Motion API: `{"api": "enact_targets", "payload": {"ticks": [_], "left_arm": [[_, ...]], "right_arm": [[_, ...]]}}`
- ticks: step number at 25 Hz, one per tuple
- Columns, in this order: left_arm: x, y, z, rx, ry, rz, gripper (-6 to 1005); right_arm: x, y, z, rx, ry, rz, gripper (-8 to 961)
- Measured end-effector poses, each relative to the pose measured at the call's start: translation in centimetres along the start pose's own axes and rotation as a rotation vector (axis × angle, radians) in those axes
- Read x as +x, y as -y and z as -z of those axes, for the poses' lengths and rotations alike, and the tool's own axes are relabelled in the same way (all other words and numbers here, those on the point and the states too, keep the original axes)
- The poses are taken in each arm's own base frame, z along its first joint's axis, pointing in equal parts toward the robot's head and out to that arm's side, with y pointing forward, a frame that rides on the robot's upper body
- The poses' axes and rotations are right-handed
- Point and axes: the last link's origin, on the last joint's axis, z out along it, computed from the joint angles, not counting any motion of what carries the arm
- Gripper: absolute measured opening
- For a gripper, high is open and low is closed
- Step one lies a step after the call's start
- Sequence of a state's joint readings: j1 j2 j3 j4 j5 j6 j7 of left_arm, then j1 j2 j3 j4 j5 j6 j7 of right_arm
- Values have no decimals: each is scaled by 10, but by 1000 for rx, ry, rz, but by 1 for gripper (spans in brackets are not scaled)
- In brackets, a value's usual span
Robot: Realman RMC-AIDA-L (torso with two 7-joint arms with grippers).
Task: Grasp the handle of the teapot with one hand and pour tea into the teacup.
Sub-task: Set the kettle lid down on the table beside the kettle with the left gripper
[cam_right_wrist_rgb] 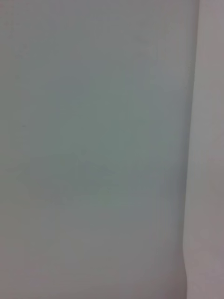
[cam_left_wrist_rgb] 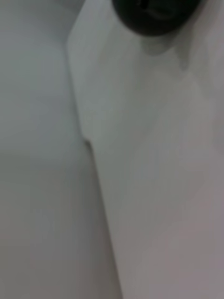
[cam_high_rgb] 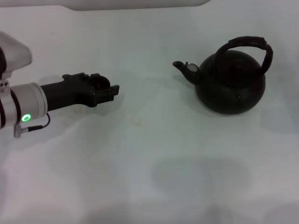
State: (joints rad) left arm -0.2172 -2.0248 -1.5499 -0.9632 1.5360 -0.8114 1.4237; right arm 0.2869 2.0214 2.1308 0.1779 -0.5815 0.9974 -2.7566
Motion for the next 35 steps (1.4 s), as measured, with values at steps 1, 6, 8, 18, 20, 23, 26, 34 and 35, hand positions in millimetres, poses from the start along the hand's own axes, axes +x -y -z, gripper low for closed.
{"api": "enact_targets", "payload": {"ticks": [1,6,8,18,20,23,26,34,35], "left_arm": [[0,0,0,0,0,0,702],[25,5,-10,-74,44,-102,702],[36,3,-14,-88,44,-138,702],[61,-12,-63,-135,122,-229,702],[62,-17,-73,-154,145,-229,702],[63,-22,-80,-171,157,-221,702],[64,-25,-82,-178,140,-190,703],[50,-25,-82,-188,167,-128,703],[48,-26,-82,-191,176,-124,703]], "right_arm": [[0,0,0,-1,0,2,856],[-2,-1,-3,-7,5,13,856],[-3,-1,-3,-8,7,14,856],[-5,-1,-4,-8,14,13,856],[-4,-1,-3,-7,13,13,857],[-3,0,-3,-5,9,13,857],[-3,0,-3,-4,7,13,857],[-8,-1,-8,-12,20,19,857],[-8,-2,-8,-14,22,19,857]]}}
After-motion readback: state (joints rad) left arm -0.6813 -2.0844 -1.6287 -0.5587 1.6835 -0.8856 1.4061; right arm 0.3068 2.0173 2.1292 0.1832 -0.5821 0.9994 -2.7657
